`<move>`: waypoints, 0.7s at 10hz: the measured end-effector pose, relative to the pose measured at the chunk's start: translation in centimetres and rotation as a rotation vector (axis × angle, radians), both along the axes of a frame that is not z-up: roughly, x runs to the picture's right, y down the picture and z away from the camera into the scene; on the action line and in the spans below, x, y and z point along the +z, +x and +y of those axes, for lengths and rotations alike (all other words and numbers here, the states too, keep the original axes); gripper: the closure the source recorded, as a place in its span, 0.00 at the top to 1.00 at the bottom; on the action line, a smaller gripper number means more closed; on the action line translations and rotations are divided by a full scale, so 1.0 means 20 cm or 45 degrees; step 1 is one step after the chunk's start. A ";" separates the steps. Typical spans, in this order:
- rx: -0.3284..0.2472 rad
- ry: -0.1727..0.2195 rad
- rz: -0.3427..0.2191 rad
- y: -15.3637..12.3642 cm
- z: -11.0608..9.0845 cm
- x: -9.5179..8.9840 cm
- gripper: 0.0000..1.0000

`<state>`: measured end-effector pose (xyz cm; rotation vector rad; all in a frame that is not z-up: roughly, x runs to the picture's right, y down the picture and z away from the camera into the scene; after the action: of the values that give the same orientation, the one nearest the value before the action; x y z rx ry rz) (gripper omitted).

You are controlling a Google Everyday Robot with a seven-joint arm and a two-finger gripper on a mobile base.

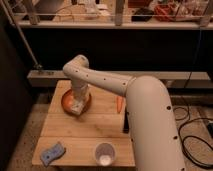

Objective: Place the bottle in the ceramic bowl

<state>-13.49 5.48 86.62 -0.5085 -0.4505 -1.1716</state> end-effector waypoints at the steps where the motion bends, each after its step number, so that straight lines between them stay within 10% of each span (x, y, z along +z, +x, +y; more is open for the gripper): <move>1: -0.001 0.000 0.000 0.00 0.00 0.00 0.27; 7: -0.009 0.001 -0.003 0.00 0.00 0.00 0.27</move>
<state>-13.46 5.54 86.65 -0.5082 -0.4507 -1.1790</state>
